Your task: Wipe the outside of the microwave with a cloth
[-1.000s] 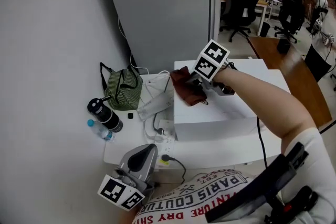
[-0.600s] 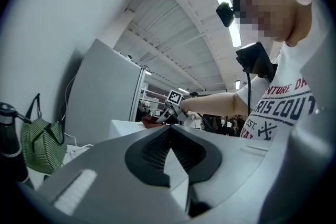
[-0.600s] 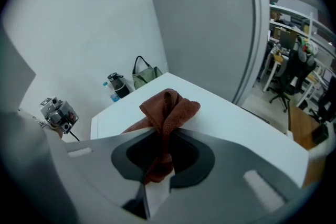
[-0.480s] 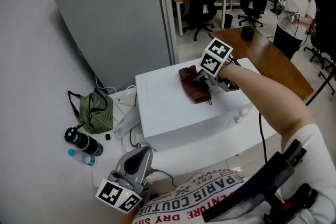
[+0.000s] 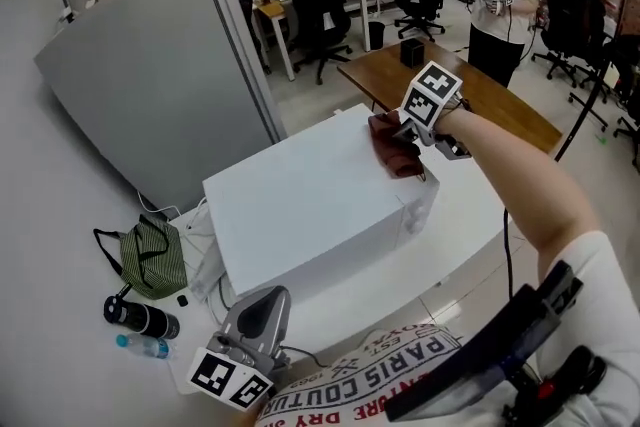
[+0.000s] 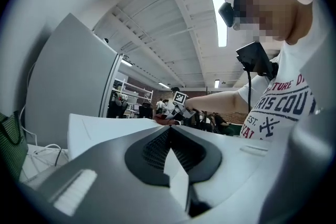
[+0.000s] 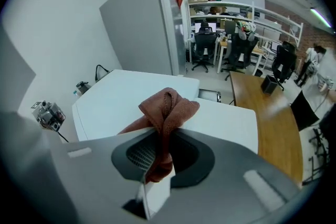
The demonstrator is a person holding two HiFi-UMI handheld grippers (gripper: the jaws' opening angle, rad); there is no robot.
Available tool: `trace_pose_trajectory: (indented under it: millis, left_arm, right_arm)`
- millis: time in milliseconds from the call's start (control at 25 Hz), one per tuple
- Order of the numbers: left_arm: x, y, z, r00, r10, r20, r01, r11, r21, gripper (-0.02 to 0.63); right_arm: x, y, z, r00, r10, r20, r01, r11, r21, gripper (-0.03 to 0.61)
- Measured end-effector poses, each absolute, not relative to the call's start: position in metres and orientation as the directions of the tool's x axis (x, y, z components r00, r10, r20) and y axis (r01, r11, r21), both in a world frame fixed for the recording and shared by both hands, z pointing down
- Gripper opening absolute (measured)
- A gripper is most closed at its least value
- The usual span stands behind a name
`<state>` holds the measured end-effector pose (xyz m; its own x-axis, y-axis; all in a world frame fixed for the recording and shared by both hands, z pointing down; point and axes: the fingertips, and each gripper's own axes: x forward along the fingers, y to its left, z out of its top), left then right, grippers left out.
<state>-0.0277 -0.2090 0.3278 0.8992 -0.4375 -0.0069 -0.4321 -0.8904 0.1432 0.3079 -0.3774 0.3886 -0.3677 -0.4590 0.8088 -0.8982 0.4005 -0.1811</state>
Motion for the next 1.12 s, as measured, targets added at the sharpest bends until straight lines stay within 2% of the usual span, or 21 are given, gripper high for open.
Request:
trace_pose_trajectory:
  millis: [320, 520, 720, 920, 1120]
  left_arm:
    - [-0.004, -0.211, 0.331, 0.915, -0.403, 0.015, -0.401, -0.904, 0.147, 0.006]
    - [-0.007, -0.209, 0.33, 0.911, -0.412, 0.016, -0.41, -0.9, 0.146, 0.006]
    - [-0.03, -0.21, 0.324, 0.88, -0.474, -0.004, -0.469, -0.872, 0.143, 0.006]
    - [-0.075, -0.211, 0.323, 0.82, -0.573, -0.013, -0.564, -0.811, 0.154, 0.006]
    - [-0.13, -0.208, 0.323, 0.732, -0.681, -0.014, -0.671, -0.724, 0.156, 0.006]
  right_arm:
    - [0.323, -0.374, 0.391, -0.388, -0.524, 0.758, -0.909, 0.352, -0.222, 0.044]
    - [0.302, -0.375, 0.375, -0.392, -0.513, 0.764, -0.89, 0.421, -0.175, 0.043]
    - [0.209, -0.398, 0.338, -0.51, -0.482, 0.713, -0.789, 0.592, -0.164, 0.043]
    - [0.091, -0.421, 0.321, -0.61, -0.375, 0.699, -0.642, 0.751, -0.157, 0.043]
    - [-0.009, -0.439, 0.324, -0.648, -0.278, 0.709, -0.52, 0.842, -0.145, 0.044]
